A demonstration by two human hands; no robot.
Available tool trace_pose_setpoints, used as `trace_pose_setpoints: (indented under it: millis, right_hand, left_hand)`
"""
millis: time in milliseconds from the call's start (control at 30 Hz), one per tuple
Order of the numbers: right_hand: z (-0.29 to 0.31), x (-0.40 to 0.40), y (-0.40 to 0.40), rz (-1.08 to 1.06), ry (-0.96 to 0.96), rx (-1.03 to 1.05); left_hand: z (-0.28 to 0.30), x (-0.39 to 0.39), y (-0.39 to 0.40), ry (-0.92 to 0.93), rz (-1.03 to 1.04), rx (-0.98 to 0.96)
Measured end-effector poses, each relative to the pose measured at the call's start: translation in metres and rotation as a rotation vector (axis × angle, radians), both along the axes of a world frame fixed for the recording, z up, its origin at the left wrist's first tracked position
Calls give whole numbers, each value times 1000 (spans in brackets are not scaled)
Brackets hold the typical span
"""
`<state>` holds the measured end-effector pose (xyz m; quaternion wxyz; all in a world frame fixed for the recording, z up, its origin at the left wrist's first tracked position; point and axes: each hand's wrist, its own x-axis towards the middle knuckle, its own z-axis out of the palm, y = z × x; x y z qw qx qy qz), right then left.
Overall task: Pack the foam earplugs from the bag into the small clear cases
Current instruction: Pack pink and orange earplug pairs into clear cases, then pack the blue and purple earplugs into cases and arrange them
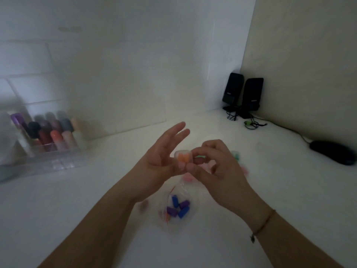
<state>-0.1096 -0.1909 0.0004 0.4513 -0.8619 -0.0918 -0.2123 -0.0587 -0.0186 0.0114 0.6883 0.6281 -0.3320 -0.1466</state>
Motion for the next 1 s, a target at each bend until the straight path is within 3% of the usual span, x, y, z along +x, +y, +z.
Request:
trace_pose_setpoints:
  millis: [100,200,267,433,667,900,1000]
  right_hand:
    - [10,-14,-25,57,66,231]
    - [19,-30,-66,2,125,439]
    - [18,-35,-96,-134,206,341]
    - [-10,-36,-129,-351,402,-48]
    - [-32,-33,-114,-479,284,-473]
    - [-15,-29,-158,-683,150,-498]
    - [-16,-16,-200,-759,325,-561]
  left_hand:
    - [11,-14,-17,-212,43,239]
    - [18,-26,-41,-587,250,635]
    - [20,-36,-61,-774,311,750]
    - [5,-40,-121,-986,306,1038]
    - [-14,-29,-147,-977,340,1170]
    - [-12,-26,-158,-866,333,1129]
    - [-7,-27,-172,-835,316,1087]
